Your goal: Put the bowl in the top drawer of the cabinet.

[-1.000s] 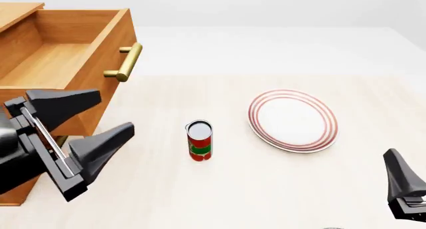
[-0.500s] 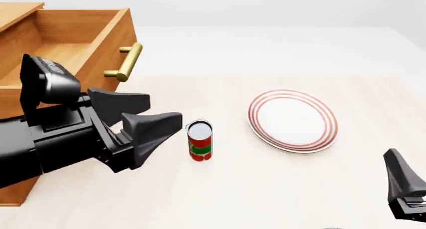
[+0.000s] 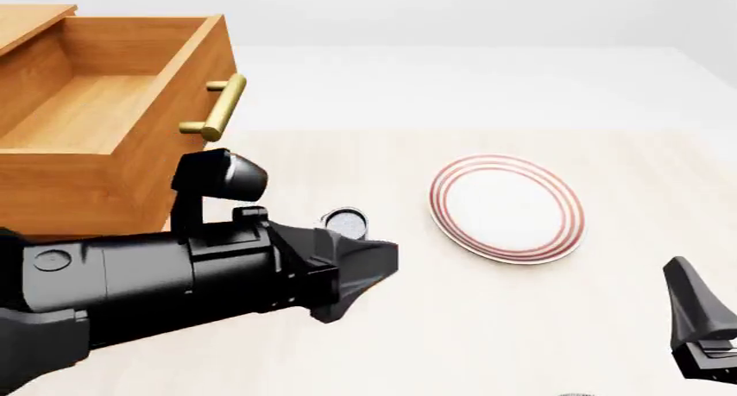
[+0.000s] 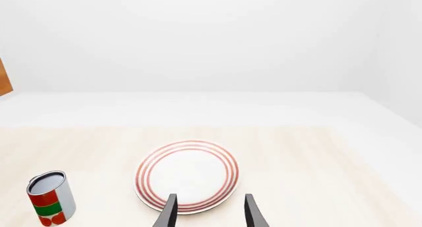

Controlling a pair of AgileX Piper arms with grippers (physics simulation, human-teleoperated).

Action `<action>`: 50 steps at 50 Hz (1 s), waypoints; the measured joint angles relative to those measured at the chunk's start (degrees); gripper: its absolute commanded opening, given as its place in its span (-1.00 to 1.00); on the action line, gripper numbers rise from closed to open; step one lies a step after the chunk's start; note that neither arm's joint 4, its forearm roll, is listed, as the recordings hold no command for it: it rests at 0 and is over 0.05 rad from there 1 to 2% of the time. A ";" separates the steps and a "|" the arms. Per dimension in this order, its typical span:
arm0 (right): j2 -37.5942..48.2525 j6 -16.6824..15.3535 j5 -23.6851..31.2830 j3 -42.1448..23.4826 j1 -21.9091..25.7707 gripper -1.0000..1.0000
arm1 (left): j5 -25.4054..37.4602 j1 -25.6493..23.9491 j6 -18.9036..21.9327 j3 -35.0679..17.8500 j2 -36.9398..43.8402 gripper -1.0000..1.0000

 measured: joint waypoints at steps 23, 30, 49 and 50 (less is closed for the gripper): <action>0.00 0.00 0.00 0.00 0.00 1.00 | -4.29 -4.10 -8.23 -0.91 10.31 1.00; 0.00 0.00 0.00 0.00 0.00 1.00 | -5.73 -4.95 -9.41 -1.37 13.51 1.00; 0.00 0.00 0.00 0.00 0.00 1.00 | -7.71 -6.84 -10.72 -3.71 21.03 1.00; 0.00 0.00 0.00 0.00 0.00 1.00 | -7.77 -6.94 -10.76 -3.85 21.37 1.00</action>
